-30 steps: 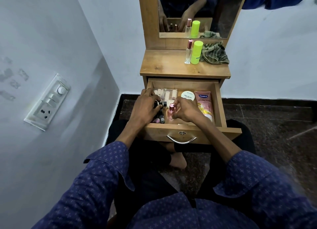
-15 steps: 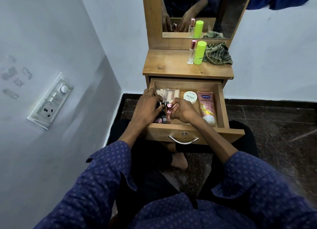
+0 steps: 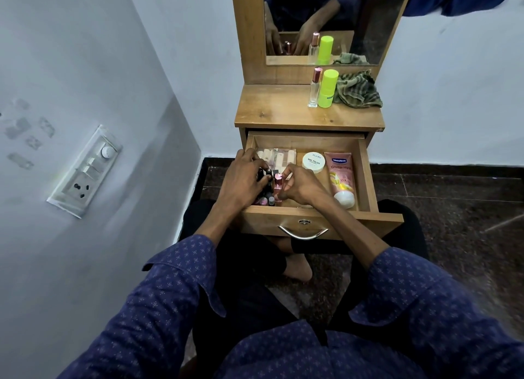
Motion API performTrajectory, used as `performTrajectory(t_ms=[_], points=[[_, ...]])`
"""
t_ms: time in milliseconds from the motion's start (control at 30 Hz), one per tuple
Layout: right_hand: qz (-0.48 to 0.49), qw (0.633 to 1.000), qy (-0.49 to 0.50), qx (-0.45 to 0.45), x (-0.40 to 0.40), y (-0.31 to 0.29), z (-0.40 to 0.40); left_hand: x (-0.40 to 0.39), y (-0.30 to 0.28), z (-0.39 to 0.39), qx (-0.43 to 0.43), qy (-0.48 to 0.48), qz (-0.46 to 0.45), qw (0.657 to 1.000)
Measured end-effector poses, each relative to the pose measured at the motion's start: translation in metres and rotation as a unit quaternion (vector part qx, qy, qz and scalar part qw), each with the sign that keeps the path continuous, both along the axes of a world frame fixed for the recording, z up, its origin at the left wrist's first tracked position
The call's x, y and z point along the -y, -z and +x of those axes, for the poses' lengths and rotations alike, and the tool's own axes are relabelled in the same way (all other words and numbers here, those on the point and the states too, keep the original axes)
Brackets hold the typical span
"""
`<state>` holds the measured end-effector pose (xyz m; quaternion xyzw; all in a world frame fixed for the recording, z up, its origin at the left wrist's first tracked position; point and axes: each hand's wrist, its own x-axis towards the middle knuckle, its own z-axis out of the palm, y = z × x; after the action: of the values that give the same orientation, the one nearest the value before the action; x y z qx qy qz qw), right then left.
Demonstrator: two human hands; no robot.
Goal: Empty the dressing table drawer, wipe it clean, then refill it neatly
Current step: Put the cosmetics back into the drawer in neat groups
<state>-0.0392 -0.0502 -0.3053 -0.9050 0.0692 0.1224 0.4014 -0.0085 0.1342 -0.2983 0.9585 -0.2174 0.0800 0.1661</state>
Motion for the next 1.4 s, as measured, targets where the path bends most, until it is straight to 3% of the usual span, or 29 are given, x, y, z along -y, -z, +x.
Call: performTrajectory(t_ms=[433,600,867,1100,1400], points=[[0.003,0.999,-0.017,-0.046,0.024,-0.014,0.004,-0.002,-0.007,0.002,-0.05,0.037,-0.055,0.997],[0.052,0.998,-0.022,-0.028,0.049,-0.037,0.016,0.003,-0.022,0.009,-0.059,0.07,-0.044,0.995],[0.012,0.991,0.019,0.134,0.097,-0.082,0.044,0.058,-0.062,0.061,-0.025,0.107,-0.092,0.99],[-0.077,0.951,0.11,0.279,0.126,-0.108,0.086,0.109,-0.082,0.11,-0.003,0.069,-0.153,0.986],[-0.181,0.915,0.079,0.352,0.125,-0.106,0.119,0.146,-0.094,0.155,-0.03,0.083,-0.165,0.982]])
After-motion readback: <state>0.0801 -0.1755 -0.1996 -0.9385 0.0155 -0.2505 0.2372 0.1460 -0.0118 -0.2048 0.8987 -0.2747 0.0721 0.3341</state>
